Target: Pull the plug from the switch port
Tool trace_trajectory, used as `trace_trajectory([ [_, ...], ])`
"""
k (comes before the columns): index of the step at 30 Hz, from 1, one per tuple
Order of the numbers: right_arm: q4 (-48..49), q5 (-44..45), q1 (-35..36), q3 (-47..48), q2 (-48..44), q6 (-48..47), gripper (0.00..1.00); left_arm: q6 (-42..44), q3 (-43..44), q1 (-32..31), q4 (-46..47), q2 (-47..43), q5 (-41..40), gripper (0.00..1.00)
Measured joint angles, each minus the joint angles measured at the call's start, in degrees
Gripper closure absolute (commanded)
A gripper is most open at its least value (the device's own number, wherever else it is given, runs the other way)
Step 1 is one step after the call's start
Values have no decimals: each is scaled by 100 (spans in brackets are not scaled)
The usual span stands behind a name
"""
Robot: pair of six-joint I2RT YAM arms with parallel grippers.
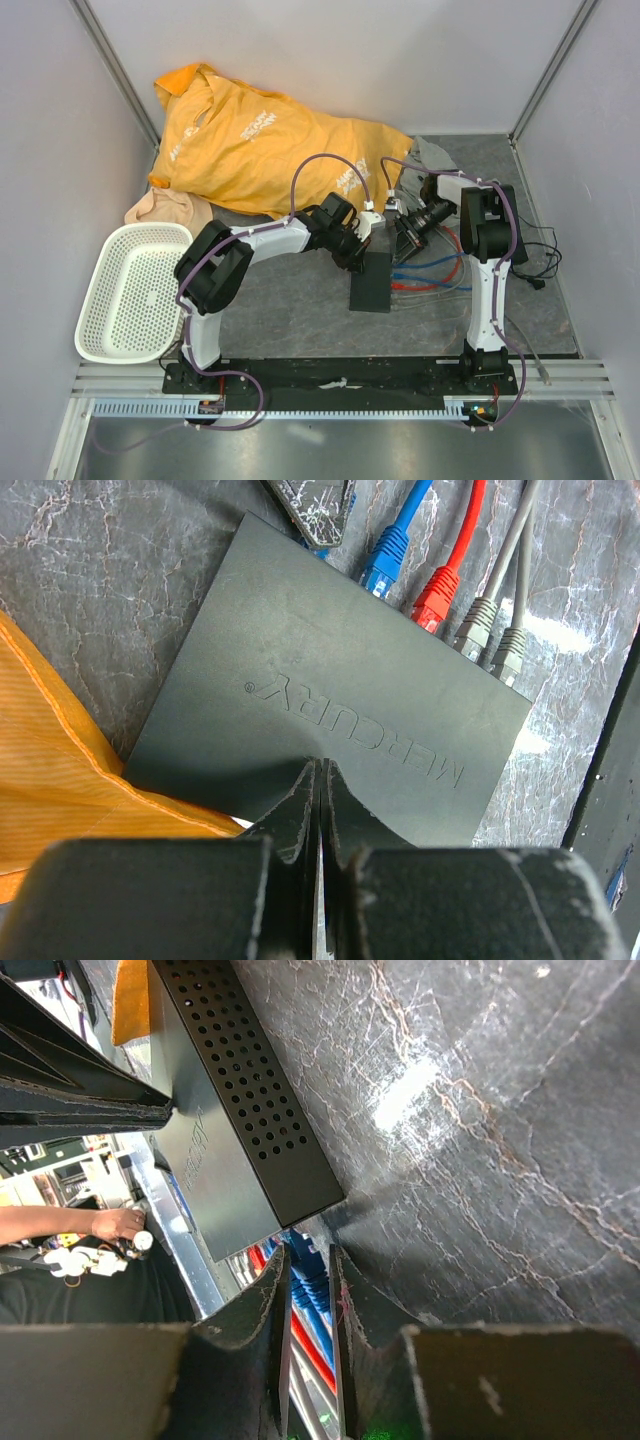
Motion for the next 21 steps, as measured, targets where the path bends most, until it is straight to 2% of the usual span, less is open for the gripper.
trace_trajectory([
  [8,-57,129,42,105,2,11,100,20,-2,-4,0,0,2,98],
  [21,-166,376,72,243,2,13,99,116,-20,-4,24,-2,37,99],
])
